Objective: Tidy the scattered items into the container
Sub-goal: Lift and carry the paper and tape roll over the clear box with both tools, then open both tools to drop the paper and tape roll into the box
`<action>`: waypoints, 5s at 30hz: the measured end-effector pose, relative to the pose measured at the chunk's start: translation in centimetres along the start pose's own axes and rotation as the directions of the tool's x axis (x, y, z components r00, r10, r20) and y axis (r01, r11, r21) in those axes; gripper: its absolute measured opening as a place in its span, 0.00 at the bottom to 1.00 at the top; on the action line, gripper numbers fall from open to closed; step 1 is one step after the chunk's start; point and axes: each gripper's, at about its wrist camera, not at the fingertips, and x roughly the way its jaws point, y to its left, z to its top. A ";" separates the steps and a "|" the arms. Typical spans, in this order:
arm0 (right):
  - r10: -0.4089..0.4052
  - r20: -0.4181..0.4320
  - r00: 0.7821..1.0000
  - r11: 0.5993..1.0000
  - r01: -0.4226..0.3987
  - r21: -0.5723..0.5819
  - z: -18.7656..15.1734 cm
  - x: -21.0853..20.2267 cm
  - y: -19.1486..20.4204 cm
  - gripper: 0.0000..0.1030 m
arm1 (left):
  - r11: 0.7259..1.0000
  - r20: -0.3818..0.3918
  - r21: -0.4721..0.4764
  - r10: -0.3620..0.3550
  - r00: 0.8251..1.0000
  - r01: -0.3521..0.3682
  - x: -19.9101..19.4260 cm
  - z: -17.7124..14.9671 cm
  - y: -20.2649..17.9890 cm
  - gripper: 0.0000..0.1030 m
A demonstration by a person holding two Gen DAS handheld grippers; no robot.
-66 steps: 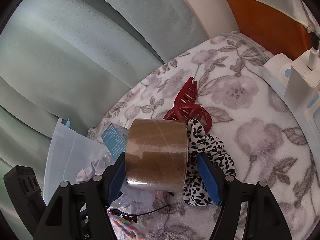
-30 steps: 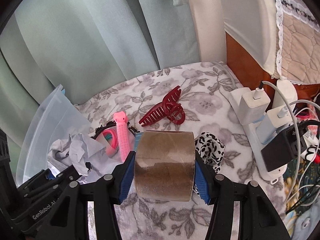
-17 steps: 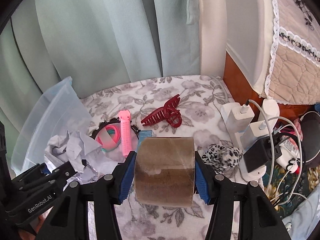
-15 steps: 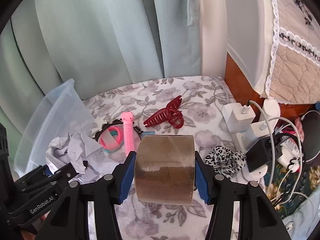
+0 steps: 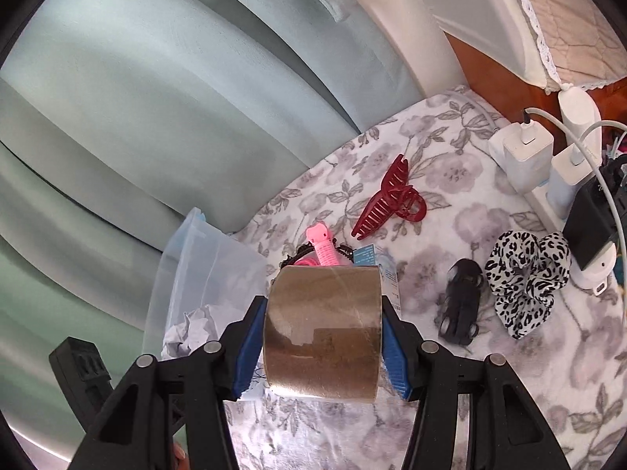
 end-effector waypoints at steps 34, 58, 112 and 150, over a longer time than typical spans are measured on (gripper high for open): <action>0.064 0.068 0.996 0.955 -0.042 -0.294 -3.6 -4.4 13.2 0.56 | 0.998 0.232 -0.056 0.048 0.971 -0.036 -11.9 0.8 3.2 0.53; 0.119 0.064 0.991 0.887 -0.077 -0.455 -6.2 -4.0 21.6 0.55 | 0.988 0.338 -0.152 0.081 0.938 -0.030 -16.3 1.1 9.1 0.53; 0.073 -0.150 0.986 0.827 -0.144 -0.544 -8.8 7.9 28.3 0.52 | 0.935 0.187 -0.344 0.156 0.970 -0.084 -10.6 0.1 18.6 0.53; 0.058 -0.125 0.991 0.839 -0.116 -0.531 -8.4 6.5 27.3 0.52 | 0.943 0.184 -0.324 0.141 0.973 -0.076 -11.5 -0.3 17.3 0.63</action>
